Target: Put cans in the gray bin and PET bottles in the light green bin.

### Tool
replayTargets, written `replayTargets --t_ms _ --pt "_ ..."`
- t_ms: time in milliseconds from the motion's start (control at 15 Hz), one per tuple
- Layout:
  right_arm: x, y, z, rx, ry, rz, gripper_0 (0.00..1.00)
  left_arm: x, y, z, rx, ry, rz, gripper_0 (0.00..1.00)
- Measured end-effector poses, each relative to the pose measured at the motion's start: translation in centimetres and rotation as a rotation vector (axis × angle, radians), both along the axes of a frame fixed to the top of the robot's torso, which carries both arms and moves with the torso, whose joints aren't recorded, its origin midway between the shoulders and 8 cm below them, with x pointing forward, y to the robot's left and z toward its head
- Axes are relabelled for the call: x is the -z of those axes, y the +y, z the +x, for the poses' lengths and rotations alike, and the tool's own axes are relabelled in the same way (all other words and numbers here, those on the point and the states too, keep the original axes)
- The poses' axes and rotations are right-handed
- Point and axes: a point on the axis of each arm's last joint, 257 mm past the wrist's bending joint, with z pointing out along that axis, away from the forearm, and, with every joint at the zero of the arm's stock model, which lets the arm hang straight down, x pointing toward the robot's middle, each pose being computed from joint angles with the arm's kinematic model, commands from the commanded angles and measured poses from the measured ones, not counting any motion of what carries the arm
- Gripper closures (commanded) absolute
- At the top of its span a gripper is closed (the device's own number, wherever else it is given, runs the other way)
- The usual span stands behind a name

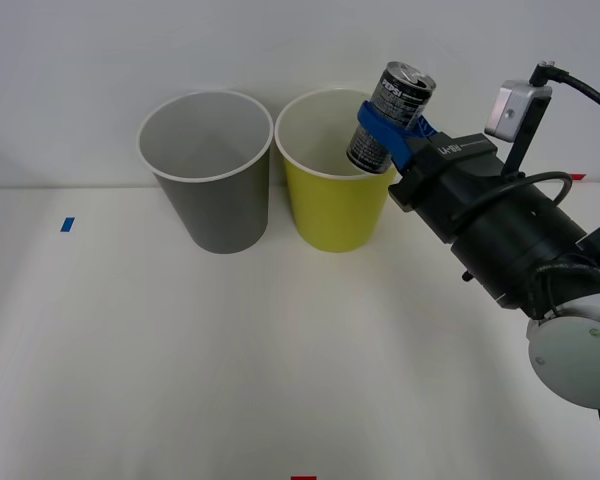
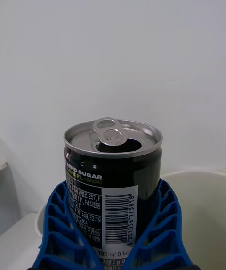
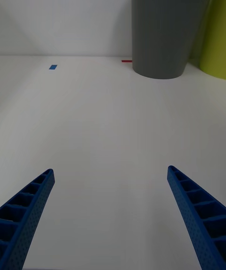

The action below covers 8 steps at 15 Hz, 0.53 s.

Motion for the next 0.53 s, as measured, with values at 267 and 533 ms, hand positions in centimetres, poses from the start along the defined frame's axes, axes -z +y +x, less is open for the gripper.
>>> replayTargets --t_ms 267,533 --pt "-1.2 1.9 1.3 -0.022 -0.064 -0.045 1.00 0.0 0.0 0.0 0.000 0.000 0.000 0.18" --pt "-2.7 5.2 4.8 -0.041 -0.092 -0.074 1.00 0.0 0.0 0.0 0.000 0.000 0.000 0.18"
